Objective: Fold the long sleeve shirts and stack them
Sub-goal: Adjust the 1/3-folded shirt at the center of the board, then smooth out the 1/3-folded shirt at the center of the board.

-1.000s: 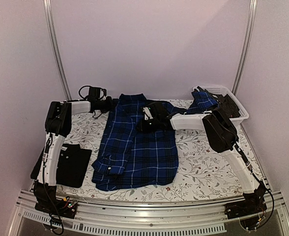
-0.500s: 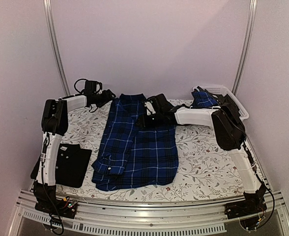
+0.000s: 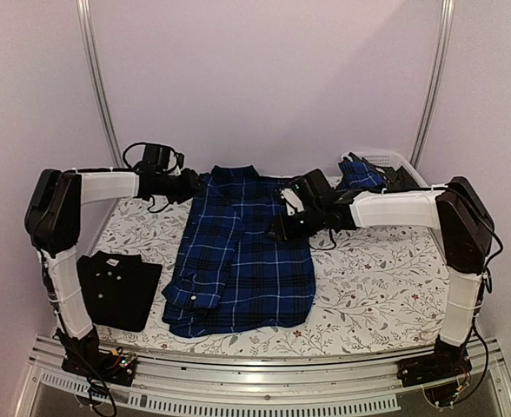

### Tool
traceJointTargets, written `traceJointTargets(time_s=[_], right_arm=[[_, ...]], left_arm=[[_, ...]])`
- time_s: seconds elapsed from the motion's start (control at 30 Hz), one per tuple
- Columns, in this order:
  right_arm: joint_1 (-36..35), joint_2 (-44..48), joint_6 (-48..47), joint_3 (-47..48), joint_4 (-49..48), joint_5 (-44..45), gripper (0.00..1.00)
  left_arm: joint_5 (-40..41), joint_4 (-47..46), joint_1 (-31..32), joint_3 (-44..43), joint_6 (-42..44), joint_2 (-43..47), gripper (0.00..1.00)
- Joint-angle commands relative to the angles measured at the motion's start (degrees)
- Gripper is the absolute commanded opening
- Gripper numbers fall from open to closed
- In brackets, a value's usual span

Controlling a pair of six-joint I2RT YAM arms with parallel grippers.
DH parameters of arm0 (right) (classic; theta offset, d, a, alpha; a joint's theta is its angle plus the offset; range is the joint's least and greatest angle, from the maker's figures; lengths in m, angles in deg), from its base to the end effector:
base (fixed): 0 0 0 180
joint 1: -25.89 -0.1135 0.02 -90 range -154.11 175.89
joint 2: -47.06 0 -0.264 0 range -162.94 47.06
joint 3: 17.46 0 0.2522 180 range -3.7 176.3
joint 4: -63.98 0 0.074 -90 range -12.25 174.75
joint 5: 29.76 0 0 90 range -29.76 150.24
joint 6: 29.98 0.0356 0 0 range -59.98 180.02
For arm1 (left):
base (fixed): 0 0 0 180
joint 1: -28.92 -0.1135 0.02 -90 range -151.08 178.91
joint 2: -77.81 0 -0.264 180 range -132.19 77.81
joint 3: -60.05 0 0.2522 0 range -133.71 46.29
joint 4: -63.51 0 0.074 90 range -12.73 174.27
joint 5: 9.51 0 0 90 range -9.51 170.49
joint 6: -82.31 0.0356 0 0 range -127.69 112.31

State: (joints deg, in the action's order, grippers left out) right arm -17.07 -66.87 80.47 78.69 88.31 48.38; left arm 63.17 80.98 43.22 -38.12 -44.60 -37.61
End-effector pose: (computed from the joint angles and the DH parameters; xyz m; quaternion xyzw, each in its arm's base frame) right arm 0.3229 0.3106 0.2048 -0.2185 0.8834 0.2925 0.2938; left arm 0.4460 -0.1246 0.2156 -0.1032 0.8725 -0.3185 0.3559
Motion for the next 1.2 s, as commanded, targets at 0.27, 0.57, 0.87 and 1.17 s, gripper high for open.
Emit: traceJointTargets(time_s=[0.27, 0.57, 0.87, 1.17], right_arm=[[-3.12, 21.10, 4.49, -24.38, 4.72, 2.91, 0.51], [-10.00, 23.67, 6.41, -27.89, 5.53, 4.47, 0.49], [-12.94, 13.37, 3.76, -24.48, 8.30, 6.96, 0.35], [-15.78, 12.85, 3.41, -30.37, 11.14, 3.57, 0.38]], left_arm=[[-0.93, 0.94, 15.67, 22.78, -3.91, 13.29, 0.45], [-4.25, -1.79, 18.34, 30.21, -6.69, 14.42, 0.45], [-2.79, -0.51, 18.40, 34.72, -7.54, 14.57, 0.43], [-2.03, 3.28, 15.93, 37.29, -4.50, 14.07, 0.43]])
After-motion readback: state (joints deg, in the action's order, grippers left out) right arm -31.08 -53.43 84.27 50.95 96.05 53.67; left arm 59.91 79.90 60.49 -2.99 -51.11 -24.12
